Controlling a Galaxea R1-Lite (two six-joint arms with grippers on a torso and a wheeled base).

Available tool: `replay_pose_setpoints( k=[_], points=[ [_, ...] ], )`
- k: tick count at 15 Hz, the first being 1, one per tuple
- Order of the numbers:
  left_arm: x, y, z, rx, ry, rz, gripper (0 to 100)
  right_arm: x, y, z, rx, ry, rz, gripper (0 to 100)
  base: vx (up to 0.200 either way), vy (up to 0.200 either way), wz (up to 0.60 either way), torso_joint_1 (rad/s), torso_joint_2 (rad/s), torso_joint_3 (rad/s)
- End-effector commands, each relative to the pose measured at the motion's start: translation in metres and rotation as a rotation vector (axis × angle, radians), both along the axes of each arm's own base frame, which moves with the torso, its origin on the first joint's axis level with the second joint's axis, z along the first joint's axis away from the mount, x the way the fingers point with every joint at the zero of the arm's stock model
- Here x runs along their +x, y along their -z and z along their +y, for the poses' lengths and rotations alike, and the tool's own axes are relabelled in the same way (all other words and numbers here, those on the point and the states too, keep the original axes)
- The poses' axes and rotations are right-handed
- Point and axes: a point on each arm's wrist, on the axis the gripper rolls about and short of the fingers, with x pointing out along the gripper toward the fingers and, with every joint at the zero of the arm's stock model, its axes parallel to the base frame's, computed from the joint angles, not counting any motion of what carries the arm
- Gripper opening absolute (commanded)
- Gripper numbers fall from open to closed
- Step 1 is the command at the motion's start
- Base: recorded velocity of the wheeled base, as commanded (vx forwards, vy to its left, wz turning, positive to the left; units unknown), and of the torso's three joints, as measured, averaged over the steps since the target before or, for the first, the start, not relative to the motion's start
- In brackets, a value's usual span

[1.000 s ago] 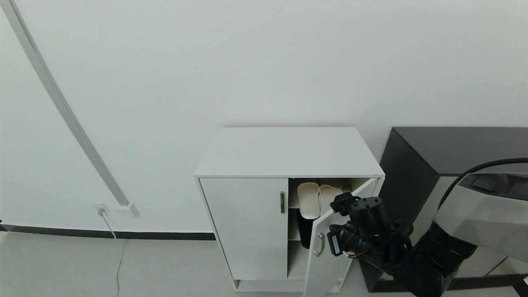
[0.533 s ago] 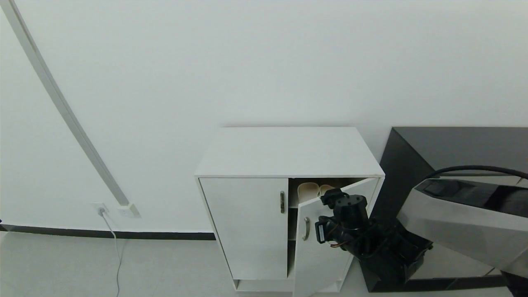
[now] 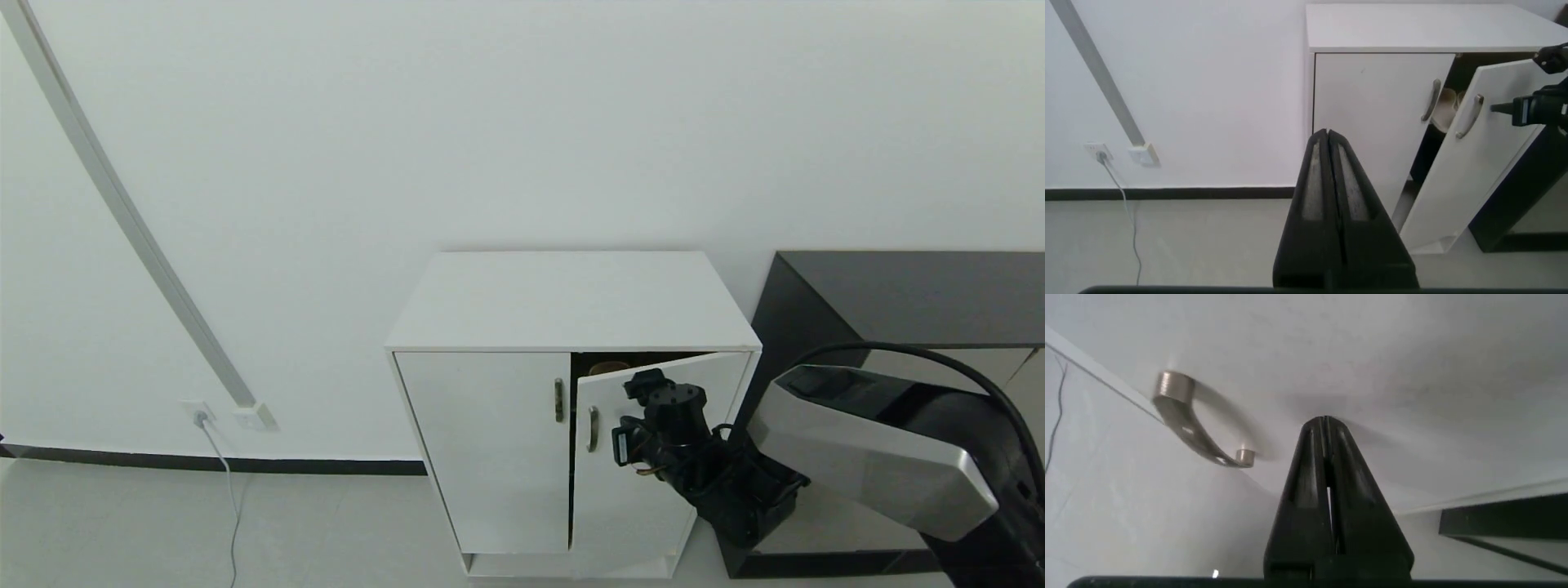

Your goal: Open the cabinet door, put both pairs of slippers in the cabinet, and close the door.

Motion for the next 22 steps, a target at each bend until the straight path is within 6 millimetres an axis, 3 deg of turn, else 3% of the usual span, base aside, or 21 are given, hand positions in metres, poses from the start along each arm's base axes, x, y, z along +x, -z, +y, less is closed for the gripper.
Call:
replay_pose_setpoints(
  k=[1, 10, 22],
  points=[
    [0.0, 0.0, 0.0, 0.0, 0.0, 0.002, 0, 0.013, 0.01, 0.002, 0.003, 0.011, -0.012, 0, 0.0, 0.0, 0.0, 0.0, 0.0, 0.0],
    [0.0, 0.0, 0.0, 0.0, 0.0, 0.002, 0, 0.032, 0.014, 0.004, 0.027, 0.029, -0.056, 0, 0.0, 0.0, 0.0, 0.0, 0.0, 0.0],
    [0.0, 0.0, 0.0, 0.0, 0.0, 0.002, 0, 0.034, 0.013, 0.005, 0.036, 0.029, -0.068, 0, 0.0, 0.0, 0.0, 0.0, 0.0, 0.0]
  ],
)
